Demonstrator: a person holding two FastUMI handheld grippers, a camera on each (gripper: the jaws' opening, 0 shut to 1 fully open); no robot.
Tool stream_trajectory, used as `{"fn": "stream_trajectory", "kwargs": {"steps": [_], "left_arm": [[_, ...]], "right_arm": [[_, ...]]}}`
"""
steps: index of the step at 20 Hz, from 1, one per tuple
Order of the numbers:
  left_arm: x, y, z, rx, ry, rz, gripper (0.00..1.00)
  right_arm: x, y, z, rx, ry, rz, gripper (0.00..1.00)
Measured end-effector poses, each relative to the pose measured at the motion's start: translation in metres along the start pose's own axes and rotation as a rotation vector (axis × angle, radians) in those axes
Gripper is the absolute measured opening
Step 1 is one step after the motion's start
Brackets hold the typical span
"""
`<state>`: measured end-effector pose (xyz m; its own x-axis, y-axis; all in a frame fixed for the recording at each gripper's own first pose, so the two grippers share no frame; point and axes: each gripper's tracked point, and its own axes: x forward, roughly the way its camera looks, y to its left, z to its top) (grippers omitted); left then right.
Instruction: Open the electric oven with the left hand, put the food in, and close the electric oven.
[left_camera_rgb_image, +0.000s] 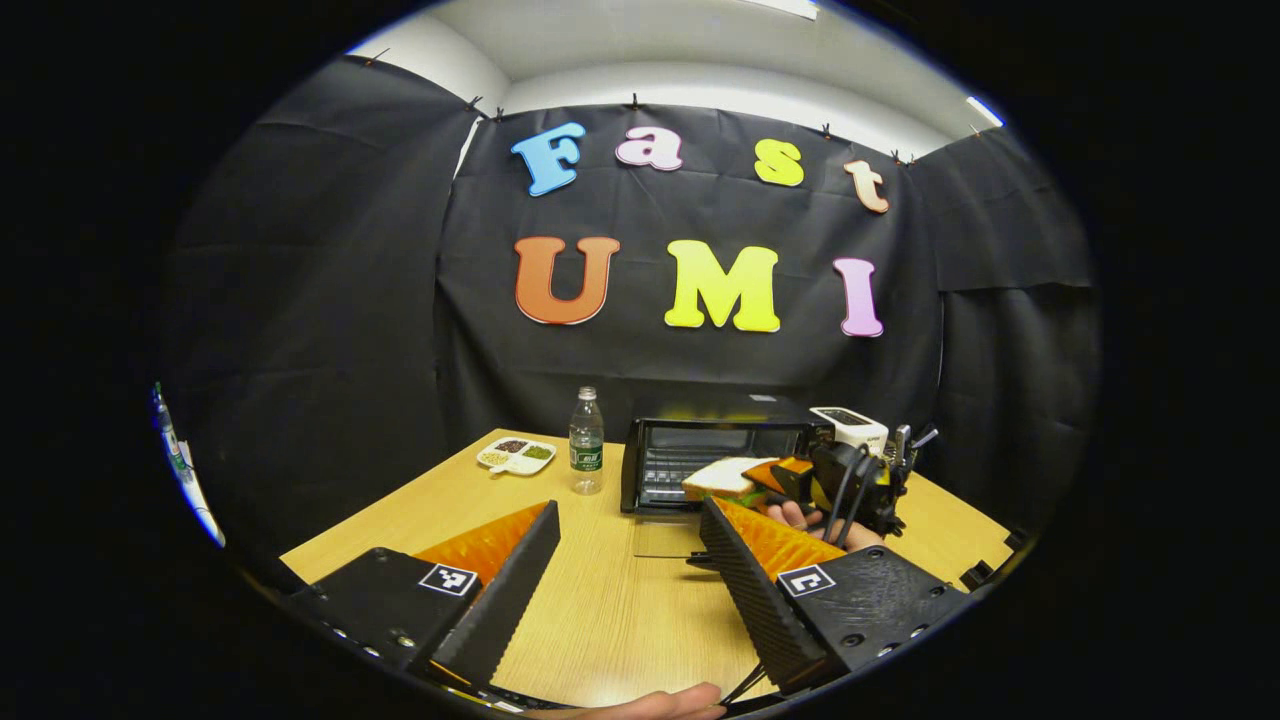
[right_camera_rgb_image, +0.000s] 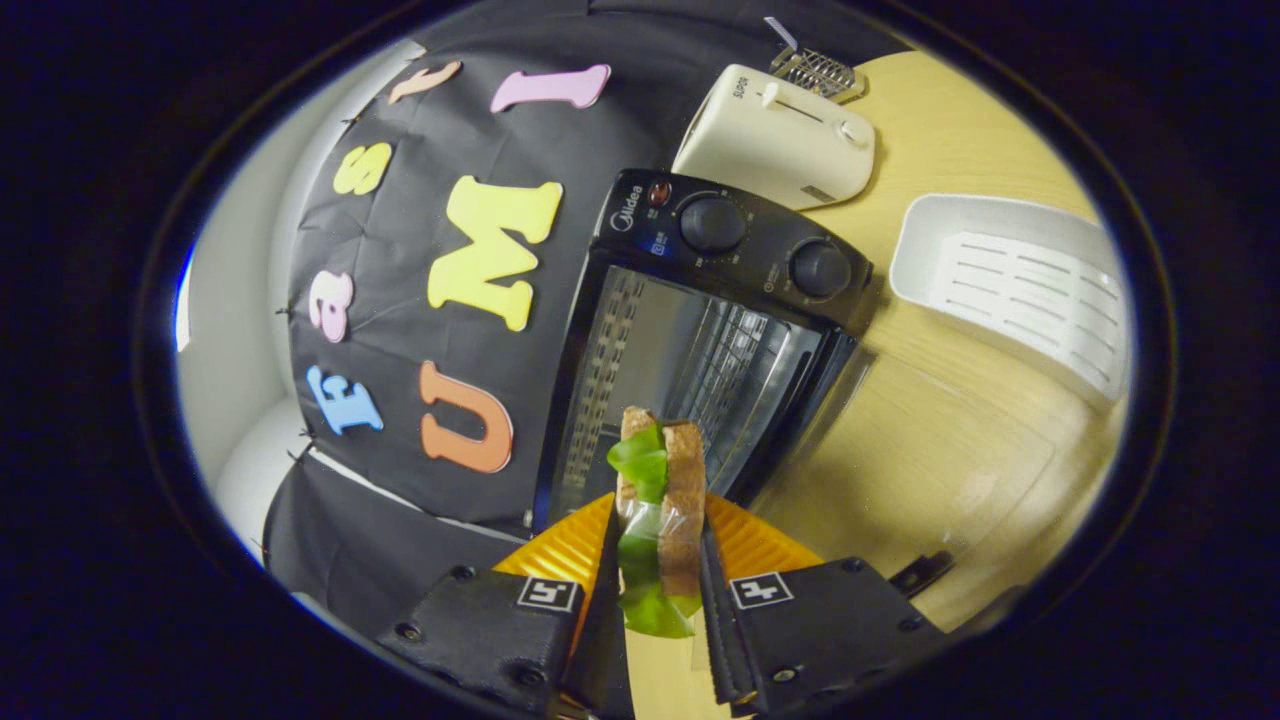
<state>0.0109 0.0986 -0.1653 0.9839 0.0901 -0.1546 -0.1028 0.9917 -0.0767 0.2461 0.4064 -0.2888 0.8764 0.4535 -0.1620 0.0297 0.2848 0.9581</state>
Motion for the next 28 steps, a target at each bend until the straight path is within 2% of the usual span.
{"fn": "stream_trajectory", "kwargs": {"steps": [4, 7, 11, 12, 13, 14, 15, 16, 17, 18, 19, 20, 21, 22, 23, 24, 25, 28], "left_arm": [[-0.007, 0.021, -0.001, 0.022, 0.006, 0.047, 0.93], [-0.011, 0.021, -0.007, -0.004, 0.022, 0.048, 0.93], [-0.013, 0.025, -0.018, 0.028, 0.054, 0.074, 0.93], [-0.013, 0.026, -0.02, 0.032, 0.06, 0.082, 0.93], [-0.009, 0.025, -0.025, 0.034, 0.063, 0.081, 0.94], [-0.008, 0.024, -0.026, 0.034, 0.069, 0.08, 0.93], [-0.007, 0.025, -0.027, 0.034, 0.071, 0.08, 0.93], [-0.007, 0.025, -0.027, 0.034, 0.072, 0.082, 0.93], [-0.006, 0.025, -0.028, 0.032, 0.073, 0.082, 0.93], [-0.005, 0.024, -0.03, 0.031, 0.075, 0.079, 0.93], [-0.003, 0.023, -0.031, 0.032, 0.078, 0.077, 0.93], [-0.003, 0.021, -0.033, 0.033, 0.082, 0.076, 0.93], [-0.003, 0.021, -0.034, 0.037, 0.085, 0.076, 0.93], [-0.004, 0.022, -0.034, 0.042, 0.088, 0.078, 0.93], [-0.005, 0.024, -0.034, 0.045, 0.086, 0.081, 0.94], [-0.004, 0.024, -0.034, 0.045, 0.084, 0.083, 0.93], [-0.006, 0.024, -0.033, 0.043, 0.082, 0.082, 0.93], [-0.007, 0.028, -0.033, 0.034, 0.078, 0.088, 0.93]], "right_arm": [[0.044, 0.006, 0.009, -0.005, -0.107, 0.011, 0.42], [0.07, -0.001, 0.019, -0.048, -0.193, -0.033, 0.42], [0.092, -0.009, 0.03, -0.123, -0.308, -0.081, 0.42], [0.096, -0.01, 0.03, -0.137, -0.32, -0.084, 0.32], [0.098, -0.011, 0.029, -0.139, -0.327, -0.089, 0.42], [0.099, -0.014, 0.028, -0.145, -0.322, -0.101, 0.33], [0.098, -0.015, 0.027, -0.145, -0.323, -0.105, 0.43], [0.098, -0.016, 0.029, -0.149, -0.328, -0.11, 0.44], [0.098, -0.018, 0.029, -0.151, -0.328, -0.117, 0.36], [0.097, -0.019, 0.03, -0.154, -0.329, -0.124, 0.46], [0.097, -0.021, 0.03, -0.157, -0.33, -0.133, 0.36], [0.095, -0.023, 0.031, -0.164, -0.333, -0.146, 0.49], [0.095, -0.024, 0.03, -0.166, -0.335, -0.153, 0.41], [0.093, -0.021, 0.028, -0.164, -0.325, -0.146, 0.43], [0.092, -0.02, 0.027, -0.167, -0.32, -0.146, 0.53], [0.089, -0.02, 0.027, -0.176, -0.314, -0.158, 0.72], [0.087, -0.02, 0.026, -0.186, -0.302, -0.16, 0.8], [0.077, -0.027, 0.03, -0.296, -0.303, -0.21, 0.88]]}}
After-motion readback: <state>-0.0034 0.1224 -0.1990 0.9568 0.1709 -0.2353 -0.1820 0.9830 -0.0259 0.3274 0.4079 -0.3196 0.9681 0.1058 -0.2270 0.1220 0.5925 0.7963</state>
